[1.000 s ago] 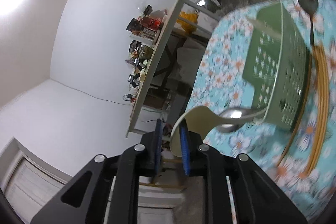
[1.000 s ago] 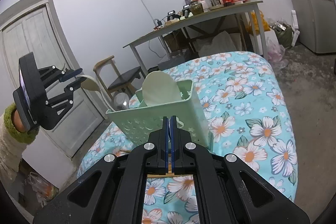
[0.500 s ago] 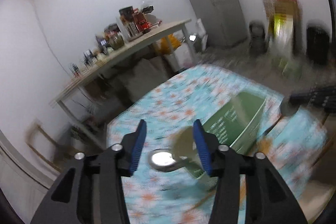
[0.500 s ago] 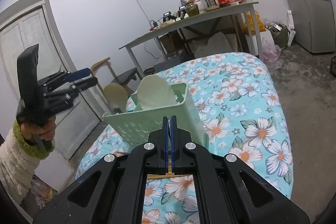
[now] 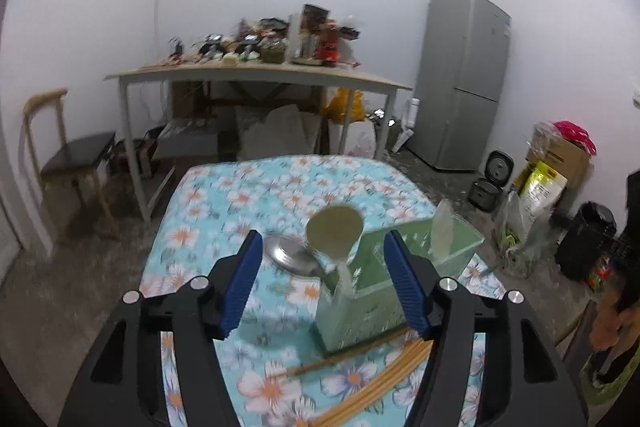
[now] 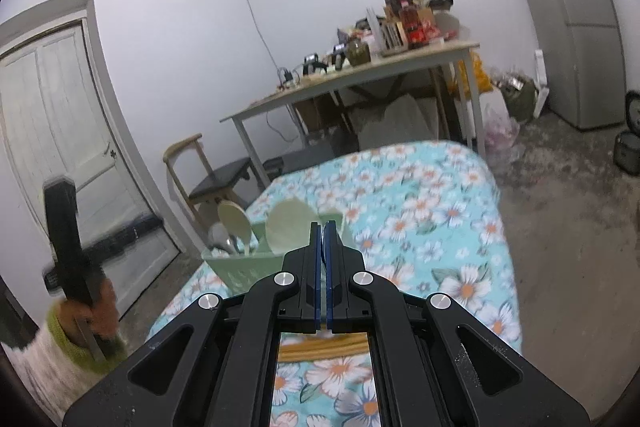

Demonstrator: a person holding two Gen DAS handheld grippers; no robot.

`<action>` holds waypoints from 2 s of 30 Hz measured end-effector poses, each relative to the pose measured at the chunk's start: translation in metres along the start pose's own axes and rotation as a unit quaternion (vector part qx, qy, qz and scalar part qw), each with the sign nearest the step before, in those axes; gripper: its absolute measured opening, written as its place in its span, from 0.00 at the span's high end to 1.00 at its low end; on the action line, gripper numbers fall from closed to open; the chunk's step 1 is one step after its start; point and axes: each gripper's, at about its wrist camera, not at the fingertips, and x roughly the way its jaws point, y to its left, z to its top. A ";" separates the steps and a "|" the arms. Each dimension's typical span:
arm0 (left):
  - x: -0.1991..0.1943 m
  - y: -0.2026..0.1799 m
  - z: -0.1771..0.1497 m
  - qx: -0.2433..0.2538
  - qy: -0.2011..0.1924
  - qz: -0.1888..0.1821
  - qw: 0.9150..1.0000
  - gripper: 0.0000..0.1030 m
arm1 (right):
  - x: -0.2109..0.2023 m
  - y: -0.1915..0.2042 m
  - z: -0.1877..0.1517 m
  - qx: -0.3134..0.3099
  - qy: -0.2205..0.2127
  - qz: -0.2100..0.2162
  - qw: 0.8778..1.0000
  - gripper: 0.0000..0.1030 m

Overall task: Organize utensils
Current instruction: 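Lower the small metal spoon into the green holder and open the right tool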

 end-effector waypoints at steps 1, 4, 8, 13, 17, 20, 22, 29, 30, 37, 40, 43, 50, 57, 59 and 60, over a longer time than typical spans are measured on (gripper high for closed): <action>-0.001 0.002 -0.006 -0.006 0.003 0.004 1.000 0.40 | -0.004 0.002 0.007 -0.002 -0.007 0.002 1.000 1.00; -0.004 0.008 -0.029 -0.023 0.015 0.013 1.000 0.38 | -0.015 0.007 0.026 -0.006 -0.031 0.016 0.999 1.00; -0.005 0.017 -0.052 -0.046 0.027 0.023 0.998 0.37 | -0.026 0.019 0.051 -0.010 -0.063 0.050 0.997 1.00; -0.001 0.020 -0.070 -0.057 0.040 0.035 0.997 0.36 | -0.019 0.033 0.073 -0.005 -0.071 0.106 0.992 1.00; -0.002 0.013 -0.079 -0.029 0.036 0.052 0.998 0.34 | -0.002 0.045 0.076 -0.008 -0.060 0.118 0.991 1.00; -0.002 0.010 -0.083 -0.015 0.033 0.057 0.998 0.33 | 0.011 0.048 0.072 -0.008 -0.047 0.116 0.992 1.00; -0.001 0.012 -0.084 -0.015 0.034 0.057 0.998 0.32 | 0.022 0.046 0.069 -0.002 -0.034 0.113 0.993 1.00; 0.004 0.017 -0.092 -0.026 0.042 0.054 0.997 0.30 | 0.062 0.036 0.047 0.013 0.020 0.085 0.996 1.00; 0.004 0.017 -0.093 -0.028 0.043 0.054 0.997 0.30 | 0.068 0.035 0.044 0.013 0.029 0.077 0.997 1.00; 0.006 0.020 -0.099 -0.031 0.050 0.058 0.997 0.27 | 0.070 0.032 0.032 0.011 0.036 0.049 0.998 0.79; 0.007 0.020 -0.100 -0.036 0.052 0.057 0.996 0.26 | 0.059 0.034 0.033 0.006 0.025 0.040 0.999 0.72; 0.008 0.019 -0.103 -0.039 0.053 0.054 0.996 0.24 | 0.050 0.031 0.030 0.011 0.022 0.039 0.999 0.68; 0.009 0.017 -0.108 -0.049 0.052 0.047 0.996 0.23 | 0.033 0.008 0.012 0.050 0.027 0.024 0.998 0.59; 0.009 0.020 -0.112 -0.067 0.046 0.044 0.996 0.22 | 0.045 -0.028 -0.042 0.148 0.109 0.024 0.983 0.55; 0.010 0.018 -0.113 -0.062 0.048 0.045 0.996 0.22 | 0.055 -0.039 -0.060 0.190 0.139 0.030 0.972 0.56; 0.010 0.017 -0.114 -0.057 0.049 0.046 0.996 0.22 | 0.060 -0.045 -0.068 0.211 0.152 0.034 0.965 0.56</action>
